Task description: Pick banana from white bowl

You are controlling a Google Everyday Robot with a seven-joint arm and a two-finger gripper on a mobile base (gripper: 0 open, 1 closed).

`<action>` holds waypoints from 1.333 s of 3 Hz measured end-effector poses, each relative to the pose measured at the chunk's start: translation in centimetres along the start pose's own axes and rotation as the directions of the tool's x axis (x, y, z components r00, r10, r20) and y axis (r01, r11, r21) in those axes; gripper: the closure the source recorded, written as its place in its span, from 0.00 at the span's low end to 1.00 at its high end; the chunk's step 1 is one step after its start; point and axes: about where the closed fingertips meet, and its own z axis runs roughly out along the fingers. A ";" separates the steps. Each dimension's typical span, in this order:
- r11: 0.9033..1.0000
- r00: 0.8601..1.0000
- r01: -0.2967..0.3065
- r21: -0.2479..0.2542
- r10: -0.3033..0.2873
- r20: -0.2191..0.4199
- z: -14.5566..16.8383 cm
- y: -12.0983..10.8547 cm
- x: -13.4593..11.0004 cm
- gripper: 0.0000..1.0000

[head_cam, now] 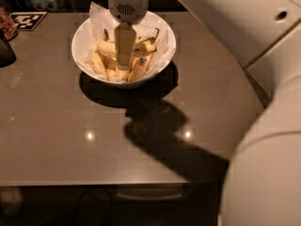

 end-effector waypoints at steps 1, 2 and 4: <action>1.000 1.000 -0.019 -0.015 0.019 -0.011 1.3 -1.4 0.0 0.15; 0.999 0.999 -0.026 -0.029 0.025 -0.022 2.6 -2.4 -0.2 0.27; 0.998 0.998 -0.029 -0.058 0.025 -0.056 5.1 -3.0 -0.4 0.25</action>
Offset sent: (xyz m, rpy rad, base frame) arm 0.0269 -0.0107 -0.0289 -0.0766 0.1191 -0.0434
